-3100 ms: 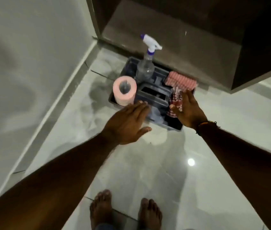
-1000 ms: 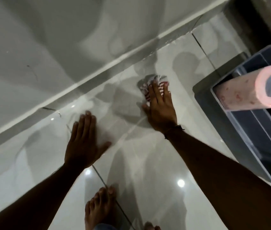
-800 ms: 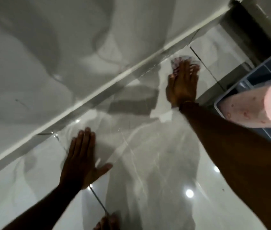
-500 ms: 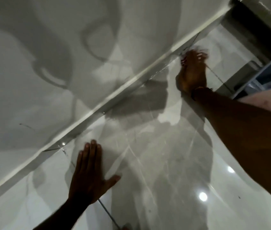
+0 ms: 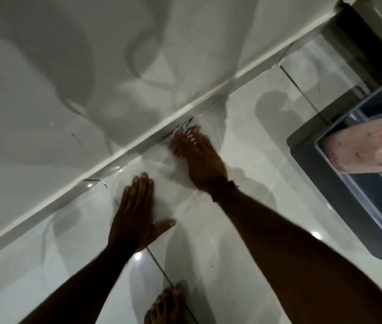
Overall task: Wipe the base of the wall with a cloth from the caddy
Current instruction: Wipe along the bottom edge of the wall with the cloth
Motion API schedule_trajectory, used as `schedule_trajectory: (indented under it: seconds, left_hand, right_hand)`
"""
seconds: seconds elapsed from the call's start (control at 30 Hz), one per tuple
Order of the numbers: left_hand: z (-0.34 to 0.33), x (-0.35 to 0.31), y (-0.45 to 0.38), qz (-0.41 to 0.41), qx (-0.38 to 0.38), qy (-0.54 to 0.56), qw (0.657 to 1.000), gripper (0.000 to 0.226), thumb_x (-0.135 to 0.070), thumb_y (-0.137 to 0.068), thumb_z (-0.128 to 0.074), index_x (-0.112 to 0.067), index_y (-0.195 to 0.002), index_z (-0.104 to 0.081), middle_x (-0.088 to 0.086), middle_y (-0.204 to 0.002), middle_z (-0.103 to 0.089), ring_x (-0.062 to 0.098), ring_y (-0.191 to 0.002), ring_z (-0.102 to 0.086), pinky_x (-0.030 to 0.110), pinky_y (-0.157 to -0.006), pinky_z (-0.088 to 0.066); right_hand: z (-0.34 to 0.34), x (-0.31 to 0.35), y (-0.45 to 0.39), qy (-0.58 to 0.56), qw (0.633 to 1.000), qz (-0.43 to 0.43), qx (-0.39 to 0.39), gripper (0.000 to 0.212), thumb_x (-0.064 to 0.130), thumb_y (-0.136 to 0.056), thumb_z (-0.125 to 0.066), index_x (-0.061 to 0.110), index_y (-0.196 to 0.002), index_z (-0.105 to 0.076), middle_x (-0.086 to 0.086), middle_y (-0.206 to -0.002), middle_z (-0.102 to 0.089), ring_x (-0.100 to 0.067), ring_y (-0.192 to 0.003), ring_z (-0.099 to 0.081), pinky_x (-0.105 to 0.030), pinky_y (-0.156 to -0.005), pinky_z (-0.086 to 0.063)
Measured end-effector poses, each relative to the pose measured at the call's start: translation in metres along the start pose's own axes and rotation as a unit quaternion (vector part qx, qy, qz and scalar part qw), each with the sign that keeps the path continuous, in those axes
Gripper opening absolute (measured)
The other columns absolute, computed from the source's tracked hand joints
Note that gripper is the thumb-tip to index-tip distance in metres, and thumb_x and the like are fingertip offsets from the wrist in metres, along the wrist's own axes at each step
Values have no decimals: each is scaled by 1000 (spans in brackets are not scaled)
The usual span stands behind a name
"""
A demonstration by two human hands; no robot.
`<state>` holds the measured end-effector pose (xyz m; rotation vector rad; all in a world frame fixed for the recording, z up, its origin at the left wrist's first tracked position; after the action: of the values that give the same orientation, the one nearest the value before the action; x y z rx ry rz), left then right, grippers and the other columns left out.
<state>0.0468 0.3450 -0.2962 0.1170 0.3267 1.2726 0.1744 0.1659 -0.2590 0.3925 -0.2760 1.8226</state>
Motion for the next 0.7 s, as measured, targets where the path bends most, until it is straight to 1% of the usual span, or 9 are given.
schedule_trajectory:
  seconds: [0.03, 0.1, 0.17, 0.27, 0.37, 0.5, 0.6, 0.67, 0.7]
  left_hand:
    - [-2, 1, 0, 3, 2, 6, 1000, 125, -92, -85, -42, -3, -168, -11, 18, -178, -7, 37, -165, -8, 53, -133, -13]
    - [-3, 2, -1, 7, -1, 16, 1000, 126, -93, -84, -42, -7, -169, -5, 14, -179, 1, 34, -166, -2, 49, -134, -7]
    - [-3, 3, -1, 5, 2, 17, 1000, 127, -93, -84, -43, -7, -169, -4, 14, -179, 1, 35, -165, -4, 51, -134, -8]
    - [0, 1, 0, 5, -1, 24, 1000, 126, -92, -84, -42, -5, -168, -7, 18, -178, -5, 38, -164, -11, 54, -133, -14]
    - [3, 0, 0, 3, 1, 30, 1000, 125, -92, -84, -41, -4, -168, -9, 19, -177, -8, 39, -164, -12, 54, -132, -16]
    - [1, 2, 1, 3, 13, 32, 999, 123, -91, -86, -38, -5, -168, -7, 19, -177, -7, 38, -164, -11, 54, -132, -17]
    - [0, 2, 1, 9, 28, 37, 999, 122, -93, -86, -34, -6, -168, -9, 18, -177, -6, 36, -165, -9, 52, -133, -15]
    - [1, 4, 2, 8, 30, 40, 999, 121, -92, -87, -34, -6, -168, -10, 18, -177, -6, 35, -165, -8, 51, -133, -12]
    - [1, 4, 2, 7, 31, 42, 999, 121, -92, -87, -35, -6, -168, -9, 17, -178, -6, 35, -165, -7, 50, -133, -11]
  right_hand:
    - [7, -17, -3, -7, 999, -44, -19, 61, 3, -96, -37, 14, -155, -47, -10, -163, -46, -40, -156, -33, -51, -130, -29]
    - [15, -44, -14, -28, 990, -132, -29, 67, 1, -96, -38, 18, -160, -39, -5, -170, -35, -38, -162, -18, -52, -133, -19]
    - [11, -38, -21, -23, 987, -158, -27, 66, 3, -99, -40, 20, -162, -33, -4, -173, -27, -40, -163, -11, -55, -134, -16]
    - [-1, 4, -10, 14, 994, -103, -29, 57, 6, -103, -41, 16, -159, -41, -13, -170, -34, -48, -159, -20, -58, -131, -24]
    - [-9, 22, 1, -6, 998, -53, 12, 65, 1, -98, -43, 20, -160, -40, -8, -171, -32, -46, -160, -17, -56, -131, -26]
    - [-15, 37, 0, -59, 994, -94, 18, 68, -3, -99, -43, 18, -162, -33, -7, -173, -26, -43, -162, -8, -57, -131, -25]
    - [-30, 69, 10, -17, 998, -40, 40, 66, 10, -101, -44, 21, -164, -28, -10, -175, -19, -47, -161, -8, -57, -132, -22]
    - [-38, 73, 14, 9, 999, -11, 47, 62, 19, -103, -41, 21, -164, -27, -10, -176, -18, -49, -160, -9, -57, -131, -23]
    - [-38, 71, 14, 15, 999, 5, 48, 61, 20, -104, -40, 21, -164, -28, -10, -175, -19, -49, -160, -10, -57, -131, -25]
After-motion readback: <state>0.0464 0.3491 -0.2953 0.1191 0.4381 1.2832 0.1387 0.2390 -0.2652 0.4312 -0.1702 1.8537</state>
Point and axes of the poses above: each hand's wrist, its own y-axis away from the middle knuckle, its own z-axis out of the back of the hand, x = y × z, the point moved 9 cm from there along -y, towards the middle knuckle
